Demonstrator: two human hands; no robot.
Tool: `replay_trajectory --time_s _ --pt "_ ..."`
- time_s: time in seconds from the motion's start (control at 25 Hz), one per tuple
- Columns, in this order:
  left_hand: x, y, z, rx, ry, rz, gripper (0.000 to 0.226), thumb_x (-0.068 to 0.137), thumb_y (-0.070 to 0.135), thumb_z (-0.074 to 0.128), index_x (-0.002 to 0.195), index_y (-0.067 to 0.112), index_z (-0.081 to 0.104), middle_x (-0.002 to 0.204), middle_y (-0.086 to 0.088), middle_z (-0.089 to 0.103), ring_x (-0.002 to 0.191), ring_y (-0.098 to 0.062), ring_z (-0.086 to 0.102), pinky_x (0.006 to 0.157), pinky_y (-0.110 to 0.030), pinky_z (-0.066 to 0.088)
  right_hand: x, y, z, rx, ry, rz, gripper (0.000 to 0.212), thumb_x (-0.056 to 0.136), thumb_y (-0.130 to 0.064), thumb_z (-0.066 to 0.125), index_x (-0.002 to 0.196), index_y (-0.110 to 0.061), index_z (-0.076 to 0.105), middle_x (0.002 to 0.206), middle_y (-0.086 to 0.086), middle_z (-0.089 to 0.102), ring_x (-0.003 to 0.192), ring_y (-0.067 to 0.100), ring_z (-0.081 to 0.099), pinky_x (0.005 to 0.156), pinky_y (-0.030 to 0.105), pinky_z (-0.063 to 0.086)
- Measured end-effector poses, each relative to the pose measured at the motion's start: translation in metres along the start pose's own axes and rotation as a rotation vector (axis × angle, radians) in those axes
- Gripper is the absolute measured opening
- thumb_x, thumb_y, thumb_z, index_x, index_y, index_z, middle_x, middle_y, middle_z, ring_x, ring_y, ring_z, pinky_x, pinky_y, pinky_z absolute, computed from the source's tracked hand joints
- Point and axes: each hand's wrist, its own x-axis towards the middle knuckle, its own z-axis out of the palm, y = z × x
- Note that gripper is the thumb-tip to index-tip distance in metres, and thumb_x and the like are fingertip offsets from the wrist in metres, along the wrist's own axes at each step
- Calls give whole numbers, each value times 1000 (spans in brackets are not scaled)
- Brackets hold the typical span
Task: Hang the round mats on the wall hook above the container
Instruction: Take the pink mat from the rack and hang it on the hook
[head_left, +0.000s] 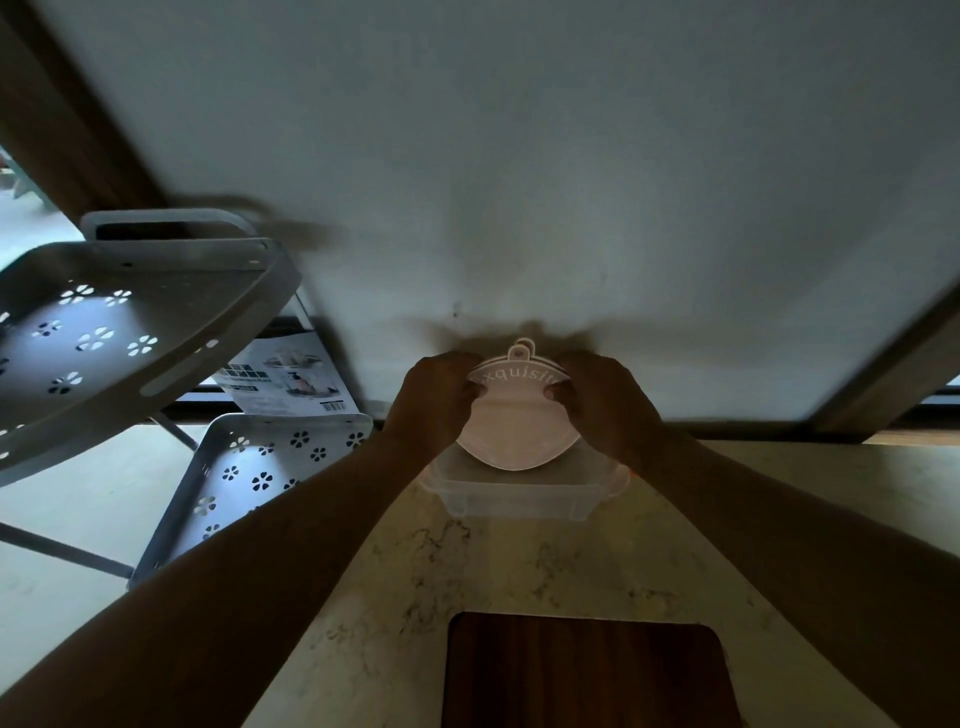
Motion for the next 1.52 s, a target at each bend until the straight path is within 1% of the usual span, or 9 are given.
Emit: replay_trajectory --time_s 0.32,0.44,0.68,0.8,0.88,1.0,1.08,1.32,1.52 --pt "5 -5 10 45 39 40 5 82 12 72 87 10 72 85 -9 69 88 -29 54 71 -31 38 -1 7 6 -138 93 -77 23 82 -15 73 97 -1 64 109 20 57 109 40 50 91 47 48" --pt "5 -7 16 48 82 34 6 80 9 74 85 7 72 90 -11 65 91 -29 53 73 -33 42 1 8 6 -116 70 -69 23 85 -17 70 103 -3 65 109 20 58 109 39 52 91 47 47" --pt "2 -10 22 30 124 33 24 80 10 75 103 11 70 102 -10 65 98 -29 54 81 -34 44 1 5 7 -92 106 -43 30 84 -18 71 110 -4 65 110 18 63 110 39 55 91 47 47" --pt "0 -9 23 37 175 50 27 79 13 76 105 13 68 104 -10 63 98 -27 54 81 -38 46 0 -1 7 -53 147 -35 32 83 -19 74 110 -5 65 112 18 61 111 38 54 92 47 48" --pt "0 -5 24 30 218 62 29 80 15 76 107 16 65 104 -9 62 98 -24 52 81 -36 45 1 -4 6 -16 175 -26 35 81 -19 76 111 -6 65 114 17 60 113 36 53 93 46 49" --pt "3 3 24 31 254 120 34 77 13 77 106 20 61 100 -8 62 94 -25 52 77 -33 44 3 -8 5 15 207 -12 39 76 -20 80 107 -7 62 114 14 59 108 32 53 86 38 50" --pt "6 6 22 50 250 159 31 76 10 78 103 17 64 96 -9 63 89 -27 55 74 -33 48 4 -9 5 35 213 0 37 76 -20 81 103 -7 60 111 13 59 102 30 54 80 35 48" --pt "11 11 15 84 227 218 18 73 1 79 89 5 73 83 -13 68 77 -33 62 68 -35 52 9 -9 0 56 217 -19 20 80 -20 76 89 -8 63 96 9 63 89 28 58 71 39 50" --pt "12 14 12 76 207 194 13 77 4 76 90 5 74 86 -15 69 80 -35 63 70 -38 54 4 -8 3 -3 200 -45 21 86 -22 72 101 -9 66 107 11 64 100 28 58 76 40 54"
